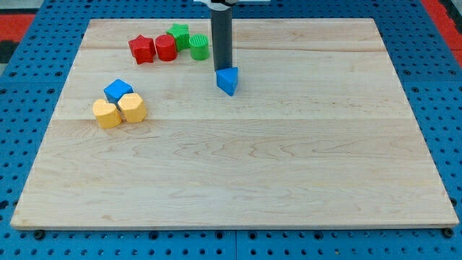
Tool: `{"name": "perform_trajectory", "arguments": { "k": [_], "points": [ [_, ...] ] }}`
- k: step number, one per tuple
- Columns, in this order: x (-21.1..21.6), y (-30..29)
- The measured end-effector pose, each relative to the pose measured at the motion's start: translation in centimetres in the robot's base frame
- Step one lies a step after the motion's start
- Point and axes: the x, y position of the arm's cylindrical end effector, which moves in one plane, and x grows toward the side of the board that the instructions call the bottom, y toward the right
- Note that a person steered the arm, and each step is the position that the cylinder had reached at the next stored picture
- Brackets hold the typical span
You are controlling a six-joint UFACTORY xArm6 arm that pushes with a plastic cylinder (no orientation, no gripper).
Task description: Move the blue triangle into the hexagon
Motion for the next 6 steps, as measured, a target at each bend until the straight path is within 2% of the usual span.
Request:
{"name": "perform_trajectory", "arguments": {
  "k": [2, 3, 4, 5, 6],
  "points": [
    [4.4, 6.9],
    [6.1, 6.2],
    [5.8, 4.4],
    [2.1, 4.2],
    [4.1, 2.7]
  ]
}}
